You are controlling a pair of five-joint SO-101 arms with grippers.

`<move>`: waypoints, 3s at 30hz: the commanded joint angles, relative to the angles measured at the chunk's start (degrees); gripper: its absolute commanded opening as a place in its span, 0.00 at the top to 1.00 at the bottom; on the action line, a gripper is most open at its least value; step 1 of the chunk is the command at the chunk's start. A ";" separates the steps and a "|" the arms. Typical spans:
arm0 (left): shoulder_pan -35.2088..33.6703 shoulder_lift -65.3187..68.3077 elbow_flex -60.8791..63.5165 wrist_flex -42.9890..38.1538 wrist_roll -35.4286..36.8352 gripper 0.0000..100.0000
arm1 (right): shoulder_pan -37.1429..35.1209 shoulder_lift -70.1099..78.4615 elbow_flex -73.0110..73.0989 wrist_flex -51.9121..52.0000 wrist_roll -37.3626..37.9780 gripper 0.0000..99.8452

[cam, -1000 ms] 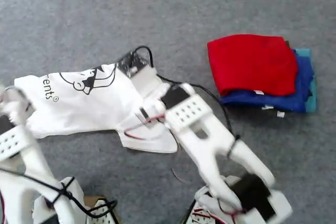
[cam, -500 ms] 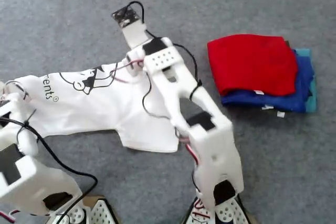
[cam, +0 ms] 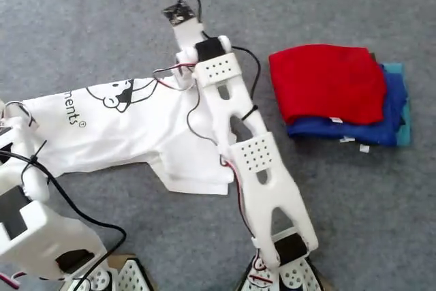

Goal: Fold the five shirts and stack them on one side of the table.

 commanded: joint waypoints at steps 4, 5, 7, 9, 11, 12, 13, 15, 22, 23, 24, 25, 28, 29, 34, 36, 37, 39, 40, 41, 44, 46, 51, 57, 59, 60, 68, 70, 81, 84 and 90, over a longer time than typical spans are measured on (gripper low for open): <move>-1.01 -8.26 -6.73 16.97 -0.53 0.97 | -4.57 -5.23 -10.68 10.64 6.33 0.99; -0.40 -11.08 -7.25 20.75 -0.97 0.97 | -4.40 -6.55 -11.03 10.64 6.33 0.99; 1.10 -17.49 -6.99 26.11 -1.85 0.97 | -4.22 -9.45 -11.38 10.64 6.59 0.99; 3.74 -24.53 -5.67 31.21 -2.73 0.97 | -4.40 -12.53 -10.51 10.64 6.51 0.99; 7.16 -30.95 -3.30 36.13 -4.92 0.97 | -4.40 -15.08 -9.19 10.73 6.42 0.99; 8.84 -33.76 -1.71 38.07 -6.24 0.97 | -4.40 -16.22 -8.22 10.73 6.42 0.99; 10.15 -35.60 0.75 39.30 -7.03 0.97 | -4.22 -17.27 -7.08 10.73 6.42 0.99; 10.59 -36.57 6.02 38.68 -7.30 0.97 | -4.13 -19.38 -3.56 10.81 6.42 0.99; -1.19 -28.57 14.55 28.31 -7.91 0.97 | -4.40 -30.73 17.98 10.73 6.86 0.99; -2.86 -26.81 14.64 27.52 -8.44 0.97 | -4.22 -32.48 21.85 10.73 6.86 0.99; -3.74 -25.05 14.55 27.34 -10.37 0.97 | -4.04 -33.98 25.36 10.73 6.86 0.99; -4.35 -23.21 14.29 27.60 -13.36 0.97 | -3.78 -35.30 28.88 10.73 6.86 0.99; -6.37 -19.25 14.29 27.87 -18.29 0.97 | -2.73 -37.67 37.32 10.20 6.86 0.99; -7.52 -18.90 13.85 28.04 -18.73 0.97 | -1.93 -38.29 39.16 9.76 6.86 0.99; -12.88 -19.25 9.19 29.27 -19.08 0.97 | 1.67 -39.34 40.66 6.07 6.86 0.99; -13.32 -19.25 7.25 29.54 -19.08 0.97 | 2.46 -39.34 40.66 5.54 6.86 0.99; -12.97 -19.25 6.11 30.68 -18.99 0.97 | 2.64 -39.25 40.66 5.54 6.86 0.99; -10.68 -19.34 1.54 35.60 -18.46 0.97 | 2.73 -39.08 40.66 5.45 6.86 0.99; -9.19 -19.34 -1.63 38.86 -17.41 0.97 | 2.73 -39.08 40.66 5.27 6.77 0.99; -7.43 -19.34 -4.70 42.20 -15.82 0.97 | 2.73 -39.08 40.66 4.57 6.51 0.99; -0.84 -19.25 -11.03 48.97 -10.81 0.97 | 2.73 -39.08 40.66 2.55 6.51 0.99; 3.82 -18.81 -11.56 50.20 -9.93 0.97 | 2.73 -39.08 40.66 2.11 6.68 0.99; 6.90 -18.64 -3.65 47.38 -9.67 0.97 | 2.81 -39.25 40.75 2.64 6.51 0.99; -1.19 -18.64 12.35 31.47 -14.77 0.97 | 2.73 -38.99 41.10 2.55 6.51 0.99; -4.18 -19.25 14.29 30.51 -17.41 0.97 | 2.73 -38.99 41.19 2.55 6.51 0.99; -5.76 -18.90 13.93 30.77 -18.90 0.97 | 2.73 -38.99 41.19 2.64 6.59 0.99; -14.55 -18.90 13.23 29.71 -26.99 0.97 | 4.40 -39.25 41.01 2.64 6.77 0.99; -11.47 -19.16 14.02 29.63 -27.52 0.97 | 4.31 -38.99 41.10 2.55 6.77 0.99; -0.92 -24.00 3.30 36.22 -15.56 0.97 | -4.40 -37.85 41.19 1.76 6.24 0.99; 0.04 -25.76 -3.91 39.47 -11.87 0.97 | -4.22 -33.98 41.19 -0.44 3.78 0.99; 8.84 -18.73 -7.25 32.44 -10.99 0.97 | -1.05 -26.33 40.66 -4.04 3.34 0.99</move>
